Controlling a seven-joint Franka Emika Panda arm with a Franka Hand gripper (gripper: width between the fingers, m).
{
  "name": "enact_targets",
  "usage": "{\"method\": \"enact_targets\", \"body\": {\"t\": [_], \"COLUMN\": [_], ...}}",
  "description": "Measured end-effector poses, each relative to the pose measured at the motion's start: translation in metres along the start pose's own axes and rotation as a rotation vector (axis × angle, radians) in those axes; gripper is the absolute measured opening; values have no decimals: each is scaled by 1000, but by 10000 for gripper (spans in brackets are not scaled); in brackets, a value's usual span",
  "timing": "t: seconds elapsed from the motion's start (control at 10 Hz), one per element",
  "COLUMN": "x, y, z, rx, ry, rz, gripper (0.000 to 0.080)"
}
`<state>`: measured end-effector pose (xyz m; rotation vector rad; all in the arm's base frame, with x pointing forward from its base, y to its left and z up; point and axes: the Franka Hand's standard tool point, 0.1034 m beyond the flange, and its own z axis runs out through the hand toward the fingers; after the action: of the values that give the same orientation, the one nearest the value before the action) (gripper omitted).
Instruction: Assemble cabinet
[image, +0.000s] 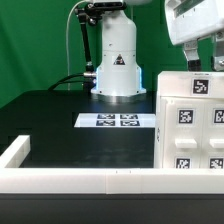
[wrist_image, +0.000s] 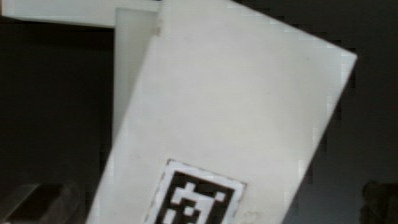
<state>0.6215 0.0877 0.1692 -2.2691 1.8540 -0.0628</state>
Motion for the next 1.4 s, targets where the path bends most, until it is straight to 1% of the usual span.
{"method": "enact_targets", "body": {"t": [0.1,0.2,0.5,0.7,0.8,1.1,1.2,1.3,1.4], "x": [2,3,3,4,7,11,10,13,13], "y": [0,0,0,0,-3,-6,-4,-3,-3], "z": [0,0,-1,-1,-6,-14,-13,-12,-12], "rx": [0,0,0,-1,1,16,15,9,8], "ry": [1,2,3,3,6,9,12,16,17], "rz": [-50,-160,-383,-469,-591,-719,-787,-886,-918], "gripper": [797,797,797,797,797,797,797,797,797]}}
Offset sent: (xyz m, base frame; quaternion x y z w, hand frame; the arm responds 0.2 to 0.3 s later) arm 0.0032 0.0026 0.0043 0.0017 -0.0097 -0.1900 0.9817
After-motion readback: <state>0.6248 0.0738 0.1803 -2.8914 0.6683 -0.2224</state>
